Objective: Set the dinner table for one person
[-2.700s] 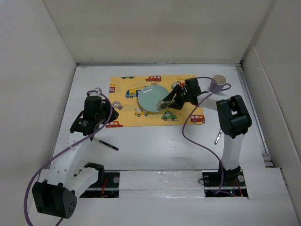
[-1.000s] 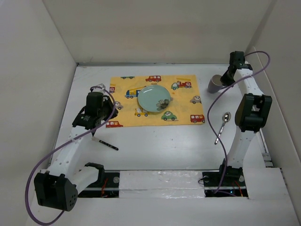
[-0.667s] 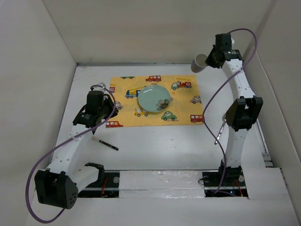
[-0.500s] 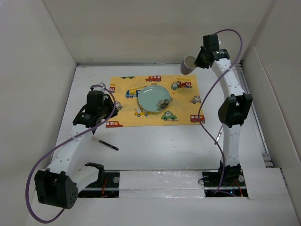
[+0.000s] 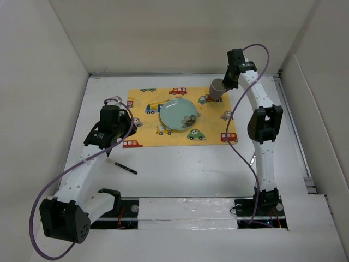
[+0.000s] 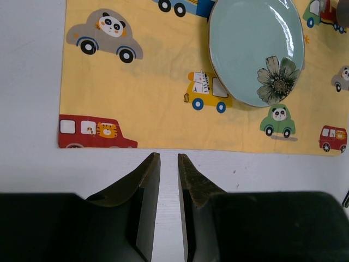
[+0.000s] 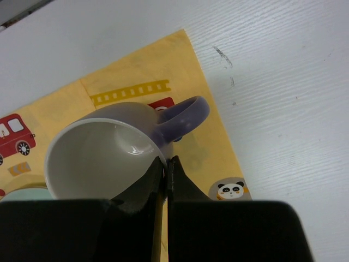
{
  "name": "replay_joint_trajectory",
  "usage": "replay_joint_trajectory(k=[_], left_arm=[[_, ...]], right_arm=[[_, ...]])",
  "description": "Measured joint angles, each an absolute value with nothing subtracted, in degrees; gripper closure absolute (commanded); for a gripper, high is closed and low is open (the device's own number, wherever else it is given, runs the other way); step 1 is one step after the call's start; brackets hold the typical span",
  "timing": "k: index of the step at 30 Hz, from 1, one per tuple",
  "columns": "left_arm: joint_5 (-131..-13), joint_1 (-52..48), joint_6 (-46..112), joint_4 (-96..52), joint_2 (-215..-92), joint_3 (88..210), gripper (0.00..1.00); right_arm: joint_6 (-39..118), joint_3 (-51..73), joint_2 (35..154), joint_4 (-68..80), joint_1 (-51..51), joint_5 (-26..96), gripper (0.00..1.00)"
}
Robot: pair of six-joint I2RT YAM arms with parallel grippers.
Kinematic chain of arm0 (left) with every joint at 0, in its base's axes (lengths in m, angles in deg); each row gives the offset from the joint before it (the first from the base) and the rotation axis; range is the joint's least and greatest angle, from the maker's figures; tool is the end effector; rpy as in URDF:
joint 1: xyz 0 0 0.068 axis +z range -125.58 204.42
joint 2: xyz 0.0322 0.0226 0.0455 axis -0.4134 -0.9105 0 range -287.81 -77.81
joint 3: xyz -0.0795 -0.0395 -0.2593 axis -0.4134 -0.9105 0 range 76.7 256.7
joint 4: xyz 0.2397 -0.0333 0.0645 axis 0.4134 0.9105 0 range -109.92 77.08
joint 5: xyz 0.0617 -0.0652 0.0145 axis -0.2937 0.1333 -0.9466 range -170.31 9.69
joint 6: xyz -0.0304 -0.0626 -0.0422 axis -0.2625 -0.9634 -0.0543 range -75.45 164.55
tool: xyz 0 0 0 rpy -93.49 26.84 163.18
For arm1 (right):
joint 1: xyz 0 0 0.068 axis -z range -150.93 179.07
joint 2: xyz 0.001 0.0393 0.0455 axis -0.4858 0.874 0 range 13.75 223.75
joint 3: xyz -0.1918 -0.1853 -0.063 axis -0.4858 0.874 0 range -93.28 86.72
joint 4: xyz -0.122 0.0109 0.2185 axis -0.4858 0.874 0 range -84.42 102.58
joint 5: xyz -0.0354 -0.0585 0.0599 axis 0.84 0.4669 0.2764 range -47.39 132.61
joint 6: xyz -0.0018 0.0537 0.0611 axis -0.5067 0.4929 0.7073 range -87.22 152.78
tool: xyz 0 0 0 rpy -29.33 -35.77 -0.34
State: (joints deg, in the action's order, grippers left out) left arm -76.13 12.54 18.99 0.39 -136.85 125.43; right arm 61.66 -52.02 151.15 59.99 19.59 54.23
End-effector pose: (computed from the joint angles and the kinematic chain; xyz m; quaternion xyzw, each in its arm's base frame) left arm 0.2416 -0.0561 0.2847 -0.0855 0.8642 -0.1889 0.4585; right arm 0.5282 0.0737 0.2440 0.1907 0.9247 0.0128 0.3291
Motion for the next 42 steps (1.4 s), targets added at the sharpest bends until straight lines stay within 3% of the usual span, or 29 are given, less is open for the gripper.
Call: replay_joint_trajectory(k=[9,14,18,21,23,24,25,29,30,33,34,35,36,37,39,42], left_arm=[[-76.28,12.54,18.18,0.39,-136.81,125.41,0.83],[-76.30,12.54,17.94,0.42,-136.66,125.32,0.83],[-76.30,12.54,17.92,0.39,-136.44,125.30,0.83],[-76.26,12.54,17.94,0.37,-136.44,125.30,0.83],[-76.11,12.54,17.96,0.22,-136.48,125.30,0.82],[-76.02,12.54,18.09,0.09,-136.53,125.32,0.82],[-75.95,12.54,18.25,0.00,-136.59,125.34,0.82],[-75.76,12.54,19.12,-0.09,-136.61,125.39,0.83],[-75.67,12.54,19.30,-0.17,-136.64,125.39,0.84],[-74.58,12.54,20.04,-0.52,-136.68,125.39,0.84],[-74.25,12.54,20.28,-0.57,-136.75,125.39,0.84],[-73.86,12.54,20.52,-0.65,-136.81,125.39,0.84],[-73.44,12.54,20.72,-0.70,-136.83,125.39,0.84],[-72.98,12.54,21.00,-0.76,-136.90,125.39,0.84],[-72.15,12.54,21.44,-0.83,-136.90,125.39,0.84],[-70.88,12.54,21.96,-0.87,-136.96,125.39,0.84]], right_arm=[[61.48,-50.53,151.15,60.01,20.10,54.40,0.98],[61.64,-50.49,151.15,59.91,20.27,54.25,0.81],[62.53,-51.14,151.04,59.14,20.62,52.48,0.56],[63.28,-50.49,149.38,56.91,21.49,49.33,0.50],[64.02,-47.30,145.88,54.79,22.83,46.99,0.55],[64.30,-44.59,142.91,53.41,23.68,46.23,0.84],[64.35,-40.04,138.95,51.21,24.71,45.55,0.98],[66.23,-19.41,120.57,43.45,28.93,45.20,1.00],[66.91,-6.45,109.29,38.60,31.53,45.44,1.00],[68.48,15.43,91.79,32.69,35.75,46.97,1.00],[69.03,21.18,87.61,32.89,36.75,47.60,0.97],[69.33,26.34,84.70,32.98,37.47,48.30,0.87],[69.68,30.75,82.85,33.44,38.08,49.00,0.68],[70.03,34.45,82.12,34.20,38.65,49.53,0.60],[70.12,40.00,81.97,36.52,39.48,49.81,0.49],[70.10,44.04,82.04,39.05,40.16,49.83,0.49]])
